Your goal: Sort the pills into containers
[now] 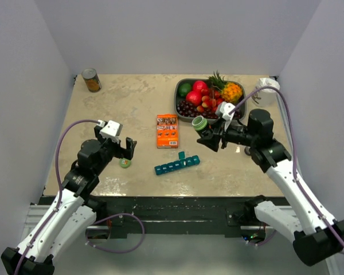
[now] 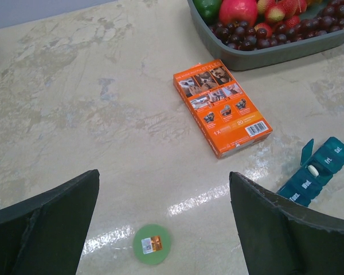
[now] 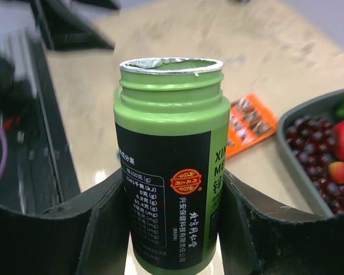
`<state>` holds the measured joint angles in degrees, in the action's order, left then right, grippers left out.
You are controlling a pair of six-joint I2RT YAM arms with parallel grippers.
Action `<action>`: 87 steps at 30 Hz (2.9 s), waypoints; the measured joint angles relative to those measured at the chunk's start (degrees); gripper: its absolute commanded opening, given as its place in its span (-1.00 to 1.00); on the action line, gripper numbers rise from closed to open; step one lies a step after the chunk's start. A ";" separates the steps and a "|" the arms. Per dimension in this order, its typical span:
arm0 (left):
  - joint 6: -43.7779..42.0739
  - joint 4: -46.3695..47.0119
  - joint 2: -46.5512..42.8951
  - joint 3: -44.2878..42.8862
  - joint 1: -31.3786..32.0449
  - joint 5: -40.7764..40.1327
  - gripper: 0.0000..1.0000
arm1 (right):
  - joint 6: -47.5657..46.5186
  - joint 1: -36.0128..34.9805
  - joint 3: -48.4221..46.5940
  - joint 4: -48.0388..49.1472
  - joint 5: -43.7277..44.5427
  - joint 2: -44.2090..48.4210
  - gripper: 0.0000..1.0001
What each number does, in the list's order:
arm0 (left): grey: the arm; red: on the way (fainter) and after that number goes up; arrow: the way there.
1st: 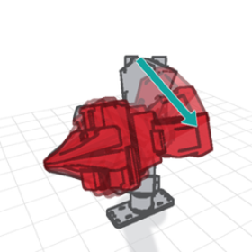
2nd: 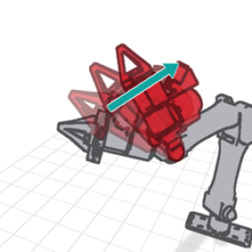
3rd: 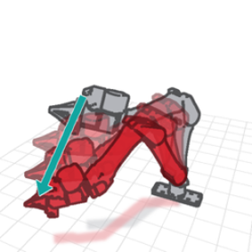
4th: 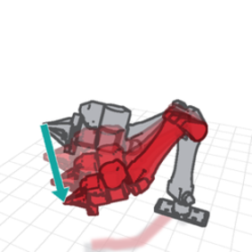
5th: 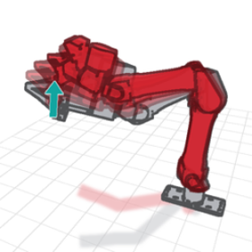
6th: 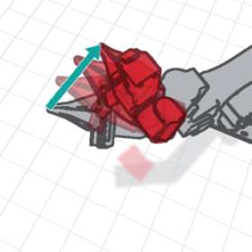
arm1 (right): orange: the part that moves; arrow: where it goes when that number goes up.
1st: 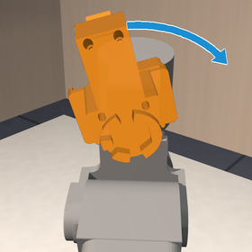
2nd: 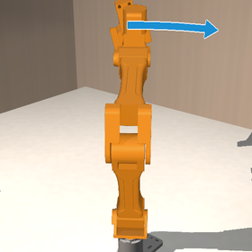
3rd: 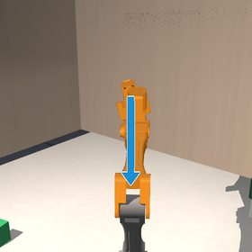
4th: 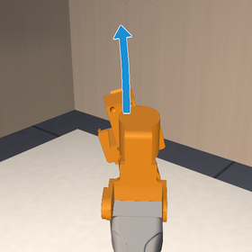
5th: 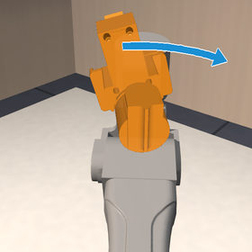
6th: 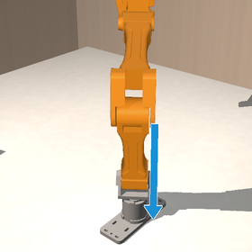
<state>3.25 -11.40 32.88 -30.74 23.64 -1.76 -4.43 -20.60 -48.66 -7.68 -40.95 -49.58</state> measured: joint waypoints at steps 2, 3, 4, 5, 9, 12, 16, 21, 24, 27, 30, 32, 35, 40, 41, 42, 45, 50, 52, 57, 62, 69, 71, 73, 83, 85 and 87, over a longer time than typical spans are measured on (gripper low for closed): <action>-0.04 0.00 -0.04 0.00 0.00 0.07 0.98 | -8.48 -0.07 -4.09 -8.90 -3.32 -4.26 -1.00; -0.07 0.04 -0.07 0.00 0.00 0.11 0.98 | -13.11 -0.09 -5.99 -13.31 -4.13 -6.10 -1.00; -0.07 0.07 -0.09 0.00 0.00 0.17 0.98 | -17.97 -0.11 -7.76 -18.45 -4.44 -7.67 -1.00; -0.07 0.11 -0.09 0.00 0.00 0.28 0.98 | -22.82 -0.11 -9.11 -23.19 -4.66 -9.09 -1.00; -0.09 0.15 0.02 0.00 0.00 0.72 0.98 | -36.37 -0.87 -12.35 -38.36 -3.23 -15.04 -1.00; -0.09 0.15 0.09 0.00 0.00 0.96 0.98 | -42.25 -2.95 -14.84 -46.18 0.04 -22.73 -1.00; -0.11 0.15 -0.09 0.00 0.00 1.11 0.98 | -43.85 -6.75 -16.15 -49.40 5.44 -32.35 -1.00; -0.11 0.17 -0.28 0.00 0.00 1.11 0.98 | -43.56 -9.73 -16.81 -50.42 9.11 -37.20 -1.00; -0.31 0.17 -0.31 0.00 0.00 1.14 0.98 | -43.17 -10.27 -18.36 -50.51 10.21 -40.35 -1.00; -0.52 0.17 -0.50 0.00 0.00 1.46 0.98 | -42.45 -10.88 -19.12 -50.10 11.76 -43.58 -1.00; -0.90 0.17 -0.90 0.00 0.00 1.77 0.98 | -41.57 -11.28 -19.56 -50.07 12.98 -46.77 -1.00; -0.92 0.17 -1.01 0.00 0.00 1.92 0.98 | -40.83 -11.39 -19.80 -50.12 13.46 -48.54 -1.00; -0.92 0.20 -1.05 0.00 0.00 2.08 0.98 | -39.82 -11.61 -20.02 -50.29 14.64 -49.70 -1.00; -0.92 0.20 -1.14 0.00 0.00 2.43 0.98 | -38.07 -11.96 -21.75 -51.06 16.06 -50.49 -1.00; -0.92 0.17 -1.16 0.00 0.00 2.45 0.98 | -37.77 -12.09 -21.97 -51.04 16.26 -50.58 -1.00; -0.92 0.20 -1.16 0.00 0.00 2.49 0.98 | -37.48 -12.24 -22.14 -51.06 16.46 -50.66 -1.00; -0.92 0.20 -1.20 0.00 0.00 2.58 0.98 | -36.68 -12.92 -22.40 -51.30 17.31 -50.77 -1.00; -0.92 0.20 -1.25 0.00 0.00 2.62 0.98 | -35.45 -14.03 -22.75 -51.49 18.14 -51.84 -1.00; -0.92 0.20 -1.27 0.00 0.00 2.64 0.98 | -34.88 -14.40 -22.84 -51.58 18.86 -52.33 -1.00; -0.92 0.20 -1.27 0.00 0.00 2.67 0.98 | -33.42 -15.08 -23.74 -52.15 20.68 -53.24 -1.00; -0.92 0.17 -1.29 0.00 0.00 2.67 0.98 | -32.04 -15.54 -24.74 -52.83 22.25 -53.33 -1.00; -0.94 0.20 -1.36 0.00 0.00 2.67 0.98 | -30.53 -16.83 -25.88 -53.75 24.41 -54.49 -1.00; -0.92 0.20 -1.40 0.00 0.00 2.69 0.98 | -29.99 -17.25 -26.40 -54.45 25.09 -54.99 -1.00; -0.92 0.20 -1.40 0.00 0.00 2.71 0.98 | -29.57 -17.53 -26.71 -54.60 25.55 -55.21 -1.00; -0.92 0.20 -1.42 0.00 0.00 2.86 0.98 | -27.67 -18.97 -29.27 -56.54 28.37 -56.35 -1.00; -0.94 0.20 -1.42 0.00 0.00 2.86 0.98 | -27.47 -19.26 -29.57 -57.13 28.65 -56.59 -1.00; -0.94 0.20 -1.46 0.00 0.00 2.86 0.98 | -27.36 -19.54 -29.88 -57.70 29.27 -56.92 -1.00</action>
<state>2.31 -11.20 31.42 -30.74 23.64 1.10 -31.79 -40.14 -78.54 -65.39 -11.68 -106.50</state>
